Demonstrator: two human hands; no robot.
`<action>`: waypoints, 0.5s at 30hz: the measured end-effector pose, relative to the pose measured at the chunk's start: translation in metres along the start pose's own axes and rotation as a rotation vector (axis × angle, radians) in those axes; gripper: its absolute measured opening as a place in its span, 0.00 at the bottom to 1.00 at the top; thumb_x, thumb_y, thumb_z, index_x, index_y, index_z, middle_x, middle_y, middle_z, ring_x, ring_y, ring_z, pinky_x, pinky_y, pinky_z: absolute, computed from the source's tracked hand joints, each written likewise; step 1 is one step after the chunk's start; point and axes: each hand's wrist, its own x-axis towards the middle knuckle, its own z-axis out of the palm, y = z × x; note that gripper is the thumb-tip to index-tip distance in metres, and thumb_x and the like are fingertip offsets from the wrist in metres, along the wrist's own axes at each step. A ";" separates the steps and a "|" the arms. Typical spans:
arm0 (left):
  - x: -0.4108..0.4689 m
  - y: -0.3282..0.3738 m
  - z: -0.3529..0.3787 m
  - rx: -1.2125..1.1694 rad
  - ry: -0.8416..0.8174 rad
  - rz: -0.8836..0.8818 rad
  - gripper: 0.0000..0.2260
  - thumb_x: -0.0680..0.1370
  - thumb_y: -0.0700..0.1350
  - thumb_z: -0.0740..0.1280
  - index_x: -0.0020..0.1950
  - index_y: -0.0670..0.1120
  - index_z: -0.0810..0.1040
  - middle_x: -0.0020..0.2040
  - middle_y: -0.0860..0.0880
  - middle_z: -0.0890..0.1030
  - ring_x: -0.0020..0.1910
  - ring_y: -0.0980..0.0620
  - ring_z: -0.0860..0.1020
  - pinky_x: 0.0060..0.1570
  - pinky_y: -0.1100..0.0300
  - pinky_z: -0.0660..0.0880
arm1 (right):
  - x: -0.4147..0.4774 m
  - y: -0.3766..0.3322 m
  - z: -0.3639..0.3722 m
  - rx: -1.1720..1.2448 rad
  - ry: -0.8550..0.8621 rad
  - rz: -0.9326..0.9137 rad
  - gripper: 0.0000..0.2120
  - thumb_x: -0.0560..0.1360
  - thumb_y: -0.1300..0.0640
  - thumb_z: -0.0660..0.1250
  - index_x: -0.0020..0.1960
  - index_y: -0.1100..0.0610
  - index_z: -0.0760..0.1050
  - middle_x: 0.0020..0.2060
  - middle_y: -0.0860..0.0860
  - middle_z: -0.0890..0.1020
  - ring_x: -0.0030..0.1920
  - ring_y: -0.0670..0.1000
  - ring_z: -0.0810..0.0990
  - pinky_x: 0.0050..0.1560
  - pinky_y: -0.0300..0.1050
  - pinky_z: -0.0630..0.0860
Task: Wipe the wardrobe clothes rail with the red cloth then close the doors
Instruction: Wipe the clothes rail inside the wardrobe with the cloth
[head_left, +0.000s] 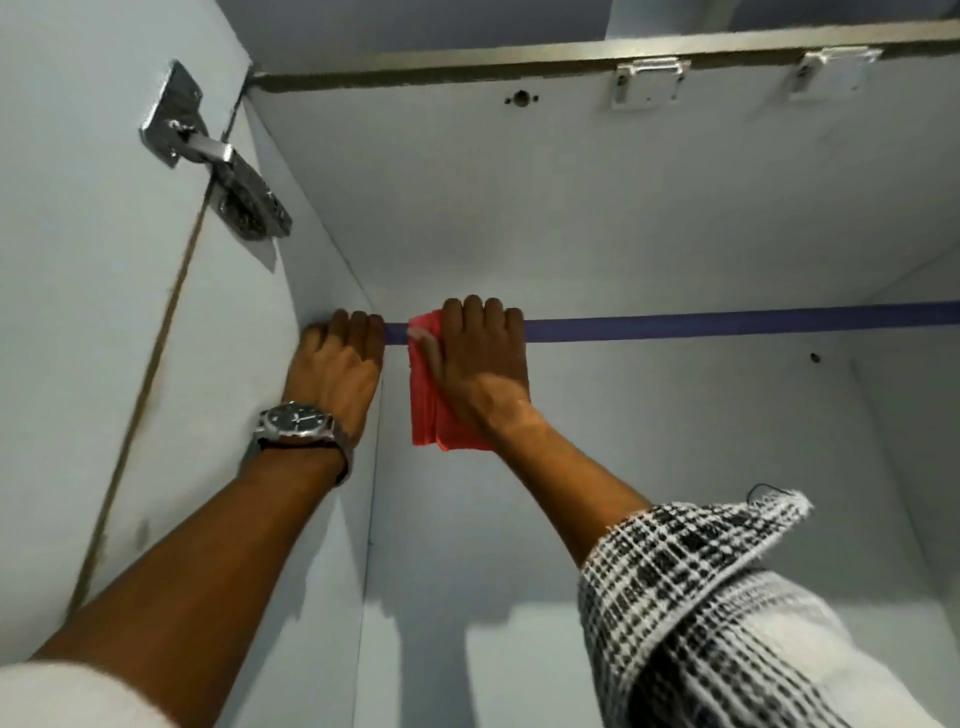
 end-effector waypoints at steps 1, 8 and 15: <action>0.002 -0.001 -0.003 0.004 -0.008 0.006 0.29 0.73 0.33 0.50 0.75 0.36 0.61 0.68 0.38 0.72 0.69 0.37 0.70 0.66 0.45 0.68 | -0.003 0.000 0.001 -0.005 0.010 -0.029 0.28 0.81 0.33 0.56 0.60 0.56 0.76 0.53 0.56 0.83 0.52 0.58 0.80 0.57 0.56 0.75; -0.001 0.005 -0.009 -0.096 -0.029 -0.035 0.25 0.74 0.39 0.68 0.70 0.39 0.68 0.65 0.41 0.75 0.65 0.39 0.72 0.61 0.46 0.73 | -0.015 0.013 -0.027 0.027 -0.194 -0.013 0.43 0.73 0.34 0.70 0.81 0.48 0.58 0.82 0.63 0.45 0.81 0.68 0.42 0.78 0.71 0.45; -0.054 0.089 -0.038 -1.247 -0.188 -0.414 0.28 0.81 0.67 0.55 0.71 0.48 0.69 0.70 0.46 0.74 0.68 0.44 0.72 0.67 0.44 0.72 | -0.092 0.015 -0.068 0.656 -0.095 0.565 0.57 0.73 0.62 0.77 0.82 0.42 0.38 0.81 0.60 0.43 0.71 0.66 0.72 0.64 0.61 0.79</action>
